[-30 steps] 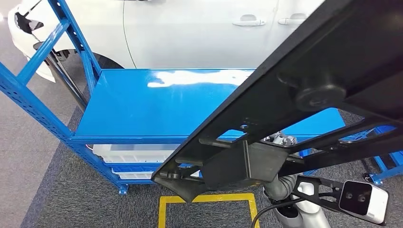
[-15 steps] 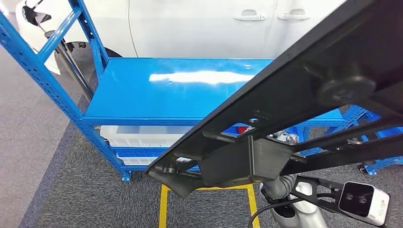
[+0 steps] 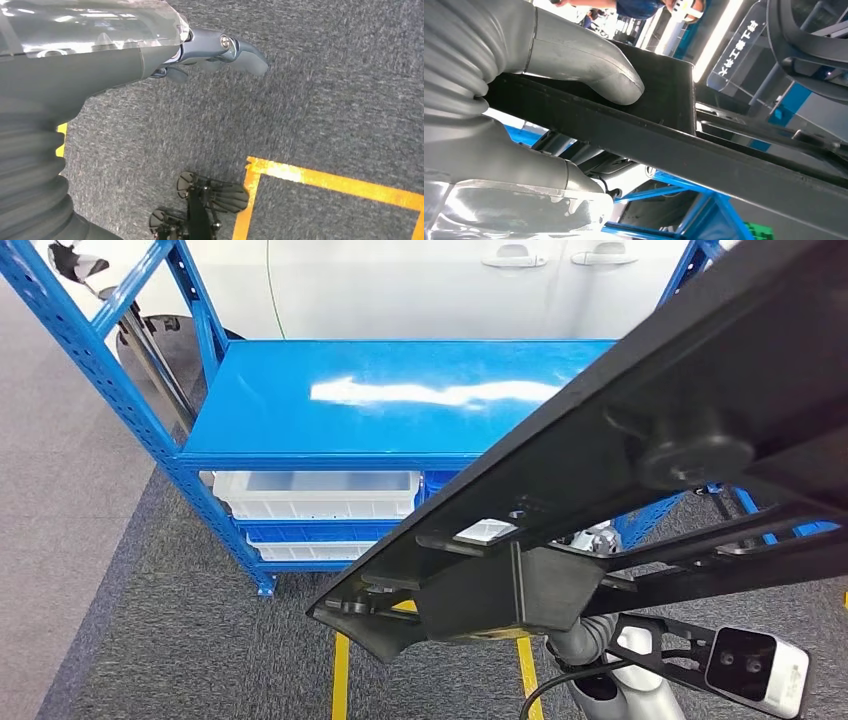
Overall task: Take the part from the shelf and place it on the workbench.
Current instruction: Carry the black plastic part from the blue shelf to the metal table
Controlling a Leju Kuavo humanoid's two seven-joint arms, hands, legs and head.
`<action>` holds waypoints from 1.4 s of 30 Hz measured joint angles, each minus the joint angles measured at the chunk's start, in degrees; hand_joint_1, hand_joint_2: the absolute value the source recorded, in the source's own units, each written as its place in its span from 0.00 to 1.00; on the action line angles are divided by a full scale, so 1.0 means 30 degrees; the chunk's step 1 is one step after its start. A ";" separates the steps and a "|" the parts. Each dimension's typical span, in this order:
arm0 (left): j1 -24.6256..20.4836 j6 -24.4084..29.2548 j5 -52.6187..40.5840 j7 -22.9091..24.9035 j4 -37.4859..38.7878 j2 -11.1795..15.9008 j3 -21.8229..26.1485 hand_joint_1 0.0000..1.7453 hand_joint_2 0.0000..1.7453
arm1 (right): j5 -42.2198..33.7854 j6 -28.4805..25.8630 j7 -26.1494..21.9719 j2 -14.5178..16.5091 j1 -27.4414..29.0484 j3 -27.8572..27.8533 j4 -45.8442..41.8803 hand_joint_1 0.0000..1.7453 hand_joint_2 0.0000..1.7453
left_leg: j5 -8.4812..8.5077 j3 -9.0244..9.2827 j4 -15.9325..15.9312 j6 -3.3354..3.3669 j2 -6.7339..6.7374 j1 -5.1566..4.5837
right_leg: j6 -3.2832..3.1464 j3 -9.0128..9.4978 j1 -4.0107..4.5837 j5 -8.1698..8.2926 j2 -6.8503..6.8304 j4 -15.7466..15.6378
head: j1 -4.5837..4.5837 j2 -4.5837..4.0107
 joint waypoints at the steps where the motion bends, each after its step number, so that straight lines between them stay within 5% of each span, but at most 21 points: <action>1: 0.0009 0.0015 0.0000 0.0007 0.0000 -0.0004 0.0000 0.00 1.00 | -0.0005 0.0007 -0.0011 0.0002 -0.0002 0.0004 0.0024 1.00 1.00 | -0.0497 -0.0160 0.0363 -0.0078 -0.0014 0.0001 | -0.0138 -0.0168 -0.0046 0.0248 -0.0025 -0.0083 | 0.0000 0.0002; 4: 0.0010 0.0053 -0.0002 0.0024 0.0000 0.0000 0.0000 0.00 1.00 | -0.0013 0.0047 -0.0016 0.0005 -0.0001 0.0007 0.0119 1.00 1.00 | -0.3142 -0.1032 0.3514 -0.0249 -0.0038 0.0026 | -0.0343 -0.0929 -0.0045 0.0914 -0.0057 -0.0100 | -0.0004 0.0000; 5: 0.0006 0.0058 -0.0006 0.0024 0.0000 0.0000 0.0000 0.00 1.00 | -0.0013 0.0056 -0.0016 0.0005 0.0006 0.0007 0.0162 1.00 1.00 | -0.3564 -0.1207 0.4630 -0.0301 -0.0037 0.0033 | -0.0335 -0.1242 -0.0026 0.1131 -0.0059 -0.0057 | -0.0004 0.0000; 7: 0.0003 0.0062 -0.0031 0.0024 0.0000 0.0000 0.0000 0.00 1.00 | -0.0013 0.0060 -0.0020 0.0002 0.0015 0.0009 0.0241 1.00 1.00 | -0.3128 -0.0772 0.5255 -0.0355 -0.0036 0.0056 | -0.0273 -0.1894 -0.0014 0.1519 -0.0061 0.0101 | -0.0004 0.0002; 9: -0.0022 0.0066 -0.0069 0.0020 0.0000 0.0002 0.0000 0.00 1.00 | -0.0014 0.0065 -0.0035 0.0000 0.0016 0.0009 0.0273 1.00 1.00 | -0.2346 0.0935 0.3300 -0.0333 -0.0041 0.0093 | -0.0144 -0.2504 -0.0018 0.1826 -0.0054 0.0356 | -0.0004 0.0004; 11: -0.0076 0.0038 -0.0146 0.0009 0.0000 0.0002 -0.0004 0.00 1.00 | -0.0034 0.0140 -0.0064 -0.0002 0.0011 0.0009 0.0272 1.00 1.00 | -0.2575 0.2667 0.0718 -0.0178 -0.0101 0.0041 | 0.0052 -0.2914 0.0015 0.2050 -0.0054 0.0607 | -0.0002 0.0004; 14: -0.0064 -0.0008 -0.0211 0.0188 0.0000 -0.0002 -0.0016 0.00 1.00 | 0.0018 0.0184 -0.0131 -0.0009 0.0054 0.0022 0.0272 1.00 1.00 | -0.2791 0.3014 -0.0258 0.0248 -0.0146 -0.0059 | 0.0410 -0.3085 0.0015 0.2392 -0.0057 0.0637 | 0.0000 -0.0002; 16: -0.0044 0.0076 -0.0169 0.0663 0.0000 0.0013 -0.0011 0.00 1.00 | 0.0258 -0.0036 -0.0188 -0.0013 0.0106 0.0024 0.0264 1.00 1.00 | -0.2475 0.2793 -0.0302 0.0549 -0.0064 -0.0040 | 0.0626 -0.3369 -0.0065 0.1980 -0.0030 0.1115 | 0.0000 0.0000; 20: -0.0003 0.0552 -0.0006 0.1838 0.0000 0.0169 0.0047 0.00 1.00 | 0.0563 -0.0346 -0.0213 -0.0093 0.0174 -0.0102 0.0242 1.00 1.00 | -0.1846 0.2074 -0.0287 0.0769 0.0041 -0.0058 | 0.0913 -0.4994 -0.0191 -0.0891 0.0001 0.5620 | -0.0002 0.0002; 22: 0.0033 0.0774 0.0097 0.2195 0.0000 0.0268 0.0131 0.00 1.00 | 0.0372 -0.0301 -0.0209 -0.0169 0.0148 -0.0290 0.0242 1.00 1.00 | -0.1625 0.1787 -0.0252 0.0741 0.0040 -0.0081 | 0.0896 -0.4614 -0.0198 -0.0960 0.0001 0.5942 | -0.0004 0.0000; 25: 0.0061 0.1022 0.0282 0.2521 0.0000 0.0322 0.0339 0.00 1.00 | 0.0270 -0.0033 -0.0162 -0.0222 -0.0056 -0.0652 0.0241 1.00 1.00 | -0.1463 0.1638 -0.0203 0.0633 0.0039 -0.0134 | 0.0566 -0.1935 -0.0090 0.0291 -0.0006 0.2076 | -0.0004 0.0000; 27: 0.0071 0.1115 0.0385 0.2652 0.0000 0.0326 0.0461 0.00 1.00 | 0.0355 0.0157 -0.0085 -0.0229 -0.0209 -0.0838 0.0242 1.00 1.00 | -0.1369 0.1560 -0.0181 0.0486 0.0050 -0.0163 | 0.0320 -0.1066 0.0030 0.0551 -0.0029 0.0510 | -0.0004 0.0002; 31: 0.0090 0.1200 0.0627 0.2805 0.0000 0.0298 0.0736 0.00 1.00 | 0.0618 0.0457 0.0155 -0.0242 -0.0466 -0.1000 0.0253 1.00 1.00 | -0.1518 0.1325 0.0102 0.0107 0.0047 -0.0190 | -0.0055 -0.1088 -0.0061 0.0862 -0.0088 0.0088 | -0.0002 0.0004; 35: 0.0139 0.1282 0.0728 0.2821 0.0000 0.0206 0.0938 0.00 1.00 | 0.0872 0.0678 0.0240 -0.0253 -0.0781 -0.1004 0.0359 1.00 1.00 | -0.3763 -0.0574 0.4344 -0.0218 0.0000 -0.0057 | -0.0234 -0.1226 -0.0150 0.1117 -0.0061 -0.0064 | -0.0004 0.0002; 37: 0.0185 0.1386 0.0785 0.2821 0.0000 0.0153 0.0994 0.00 1.00 | 0.0914 0.0756 0.0251 -0.0277 -0.0821 -0.1002 0.0425 1.00 1.00 | -0.3776 -0.0856 0.5173 -0.0330 -0.0004 0.0030 | -0.0184 -0.1362 -0.0164 0.1157 0.0120 0.0064 | -0.0004 0.0002; 40: 0.0207 0.1643 0.0832 0.2834 0.0000 0.0118 0.1084 0.00 1.00 | 0.0774 0.0906 0.0244 -0.0313 -0.1108 -0.1004 0.0455 1.00 1.00 | -0.2171 0.0970 0.1829 -0.0407 -0.0561 0.0240 | -0.0010 -0.1595 -0.0191 0.1126 0.0519 0.0419 | -0.0004 0.0004; 42: 0.0203 0.1833 0.0772 0.2893 0.0000 0.0115 0.1126 0.00 1.00 | 0.0650 0.1006 0.0275 -0.0332 -0.1390 -0.1013 0.0454 1.00 1.00 | -0.1812 0.1706 0.0296 -0.0295 -0.1053 0.0305 | 0.0239 -0.1858 -0.0170 0.1145 0.0845 0.0665 | -0.0002 0.0004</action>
